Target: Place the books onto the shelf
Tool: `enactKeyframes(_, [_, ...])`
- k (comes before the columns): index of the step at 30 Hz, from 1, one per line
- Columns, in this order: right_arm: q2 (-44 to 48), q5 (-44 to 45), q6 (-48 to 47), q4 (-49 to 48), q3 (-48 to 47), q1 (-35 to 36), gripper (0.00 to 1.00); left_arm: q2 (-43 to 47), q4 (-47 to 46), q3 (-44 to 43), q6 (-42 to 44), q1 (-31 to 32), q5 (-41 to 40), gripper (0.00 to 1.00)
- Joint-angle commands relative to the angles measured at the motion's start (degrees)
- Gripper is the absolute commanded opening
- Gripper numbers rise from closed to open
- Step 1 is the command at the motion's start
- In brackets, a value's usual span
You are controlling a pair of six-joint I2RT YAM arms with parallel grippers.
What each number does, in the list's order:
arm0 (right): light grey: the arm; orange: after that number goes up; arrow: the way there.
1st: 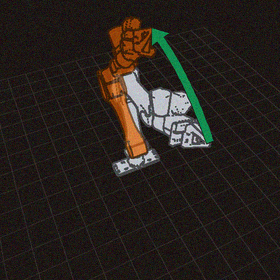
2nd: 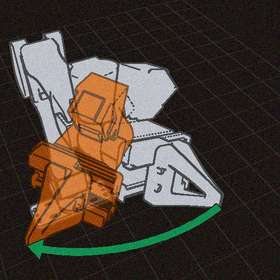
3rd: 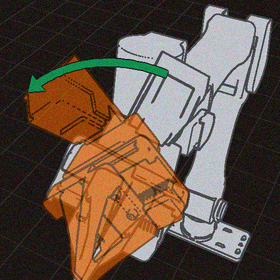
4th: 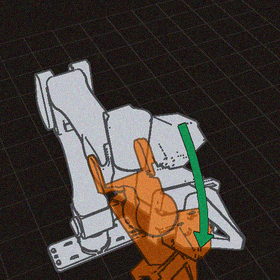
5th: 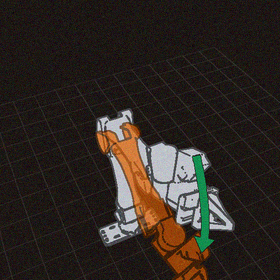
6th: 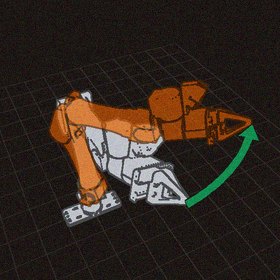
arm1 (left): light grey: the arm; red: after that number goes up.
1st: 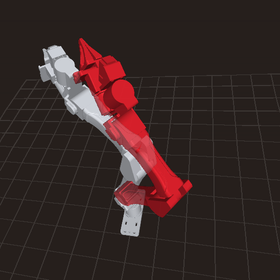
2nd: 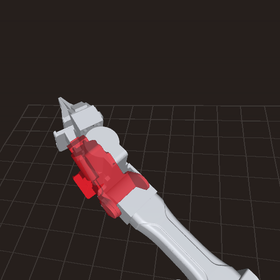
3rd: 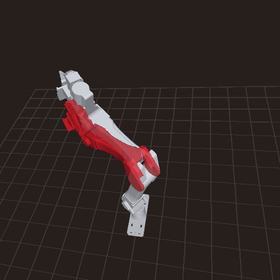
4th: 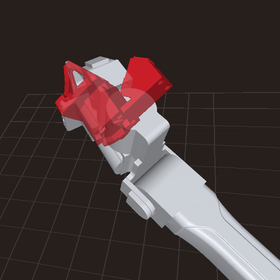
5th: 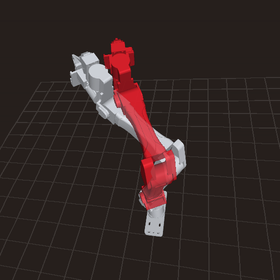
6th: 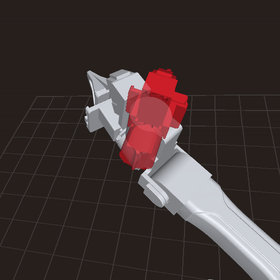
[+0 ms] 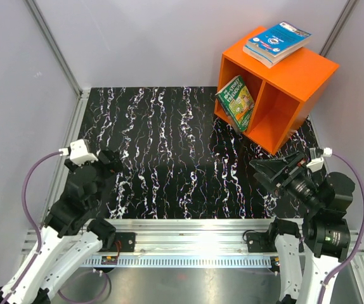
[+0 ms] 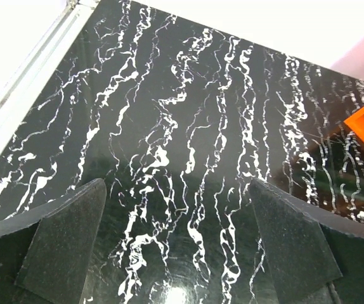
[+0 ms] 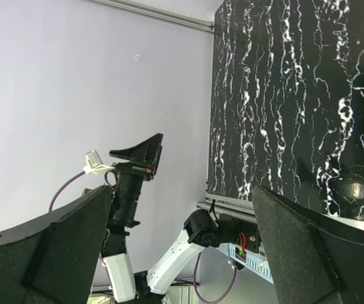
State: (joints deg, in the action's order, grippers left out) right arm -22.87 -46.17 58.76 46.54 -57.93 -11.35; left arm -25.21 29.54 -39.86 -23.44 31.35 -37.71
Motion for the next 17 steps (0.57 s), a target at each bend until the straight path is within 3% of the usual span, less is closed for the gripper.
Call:
enactKeyframes(1, [2.73, -0.67, 2.22, -2.5, 3.51, 0.28, 1.0, 2.27, 2.62, -0.75, -2.22, 0.11, 1.59, 0.99])
enactKeyframes(8, [5.21, 0.82, 1.89, -0.06, 2.65, 0.28, 1.0, 7.54, 7.46, 1.09, -4.24, 0.11, 1.59, 0.99])
enactKeyframes(17, [3.63, 1.26, -4.08, 5.74, -0.6, 0.37, 1.0, 2.9, 1.42, 3.64, -2.06, 0.02, 2.38, 0.99])
